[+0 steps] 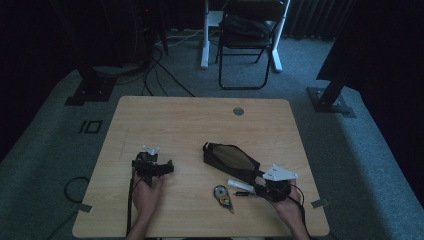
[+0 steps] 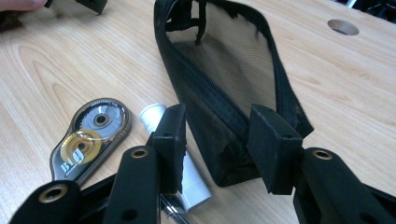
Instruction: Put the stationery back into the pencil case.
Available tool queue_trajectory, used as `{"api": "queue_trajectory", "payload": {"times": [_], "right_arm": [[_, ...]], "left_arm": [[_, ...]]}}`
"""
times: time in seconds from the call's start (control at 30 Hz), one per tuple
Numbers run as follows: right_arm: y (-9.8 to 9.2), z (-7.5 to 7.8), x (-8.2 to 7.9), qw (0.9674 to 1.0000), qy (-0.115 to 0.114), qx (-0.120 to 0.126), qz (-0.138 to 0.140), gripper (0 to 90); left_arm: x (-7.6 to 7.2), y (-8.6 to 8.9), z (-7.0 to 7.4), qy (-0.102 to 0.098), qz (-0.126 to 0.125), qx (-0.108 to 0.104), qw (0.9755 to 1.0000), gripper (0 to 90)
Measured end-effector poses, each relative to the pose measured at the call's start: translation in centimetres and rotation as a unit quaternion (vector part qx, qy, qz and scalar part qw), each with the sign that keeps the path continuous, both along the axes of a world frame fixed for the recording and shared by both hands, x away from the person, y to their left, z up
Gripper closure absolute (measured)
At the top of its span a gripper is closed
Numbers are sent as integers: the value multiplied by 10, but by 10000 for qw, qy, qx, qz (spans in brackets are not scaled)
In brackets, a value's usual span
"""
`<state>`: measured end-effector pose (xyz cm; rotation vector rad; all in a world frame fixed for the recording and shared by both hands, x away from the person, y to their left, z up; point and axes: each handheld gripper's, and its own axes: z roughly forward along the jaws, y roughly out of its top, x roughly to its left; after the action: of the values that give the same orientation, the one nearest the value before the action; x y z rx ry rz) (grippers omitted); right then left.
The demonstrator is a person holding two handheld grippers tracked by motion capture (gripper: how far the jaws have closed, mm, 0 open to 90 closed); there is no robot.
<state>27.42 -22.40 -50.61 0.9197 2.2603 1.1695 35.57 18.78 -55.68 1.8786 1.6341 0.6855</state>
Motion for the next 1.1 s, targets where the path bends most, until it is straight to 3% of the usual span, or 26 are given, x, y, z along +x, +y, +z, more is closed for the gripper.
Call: {"api": "queue_trajectory", "payload": {"times": [0.13,0.67,1.03,1.1], "right_arm": [[1,-6,-2,9999,16,-119,11,569],[-8,-7,-17,9999,-127,52,50,560],[-16,-19,-19,10000,55,-24,65,542],[-16,-27,-17,9996,208,-131,107,554]], "left_arm": [[0,0,0,1,2,-2,10000,22],[0,0,0,0,0,0,10000,22],[0,0,0,0,0,0,10000,22],[0,0,0,0,0,0,10000,22]]}}
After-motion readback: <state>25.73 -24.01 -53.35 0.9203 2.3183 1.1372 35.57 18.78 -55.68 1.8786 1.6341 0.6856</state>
